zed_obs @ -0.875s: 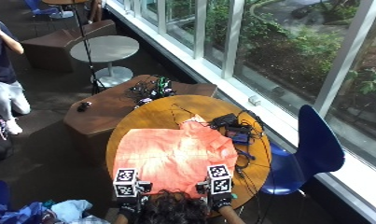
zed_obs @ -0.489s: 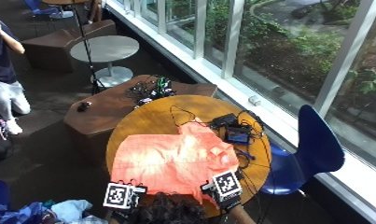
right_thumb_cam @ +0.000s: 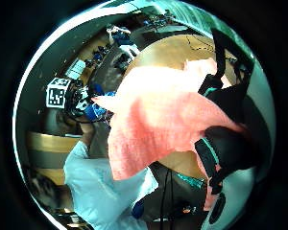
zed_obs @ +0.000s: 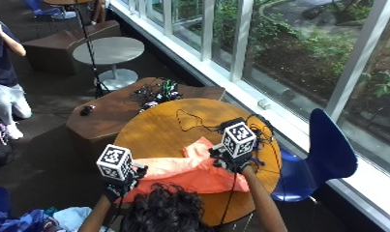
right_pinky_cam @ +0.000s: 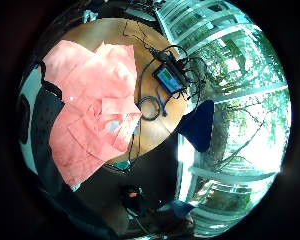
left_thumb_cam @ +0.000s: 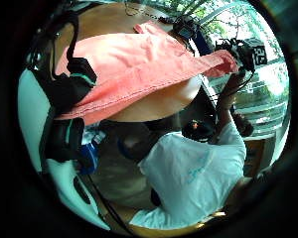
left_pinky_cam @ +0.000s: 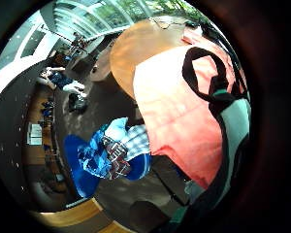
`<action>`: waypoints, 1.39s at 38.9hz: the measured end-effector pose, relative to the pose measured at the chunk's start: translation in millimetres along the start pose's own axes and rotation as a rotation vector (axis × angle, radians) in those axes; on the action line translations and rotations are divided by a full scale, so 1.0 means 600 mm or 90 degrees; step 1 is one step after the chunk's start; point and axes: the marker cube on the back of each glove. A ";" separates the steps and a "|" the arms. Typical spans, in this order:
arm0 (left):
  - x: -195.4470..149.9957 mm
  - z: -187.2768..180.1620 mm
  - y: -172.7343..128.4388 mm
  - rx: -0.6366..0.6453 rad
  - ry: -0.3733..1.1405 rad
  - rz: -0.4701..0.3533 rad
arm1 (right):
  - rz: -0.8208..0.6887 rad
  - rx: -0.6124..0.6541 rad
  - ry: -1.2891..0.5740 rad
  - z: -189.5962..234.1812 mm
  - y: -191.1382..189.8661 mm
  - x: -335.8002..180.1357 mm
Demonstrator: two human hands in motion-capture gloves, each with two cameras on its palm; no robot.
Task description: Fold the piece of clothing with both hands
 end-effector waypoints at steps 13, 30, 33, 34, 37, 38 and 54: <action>-0.094 0.150 -0.263 -0.141 -0.006 -0.116 | 0.139 0.017 -0.011 0.190 -0.297 0.081; -0.122 0.157 -0.248 0.122 -0.066 -0.207 | 0.301 0.124 0.046 0.163 -0.231 0.131; -0.127 0.139 -0.239 0.243 -0.141 -0.200 | 0.383 0.195 -0.005 0.162 -0.149 0.149; -0.118 0.147 -0.228 0.241 -0.143 -0.196 | 0.413 0.213 -0.019 0.159 -0.117 0.147; -0.070 0.181 -0.183 0.169 -0.112 -0.187 | 0.513 0.227 -0.027 0.155 -0.027 0.134; -0.060 0.188 -0.175 0.160 -0.112 -0.184 | 0.544 0.218 -0.021 0.156 -0.004 0.129; -0.016 0.319 -0.173 -0.033 -0.016 -0.175 | 0.739 0.060 -0.061 0.263 0.047 0.131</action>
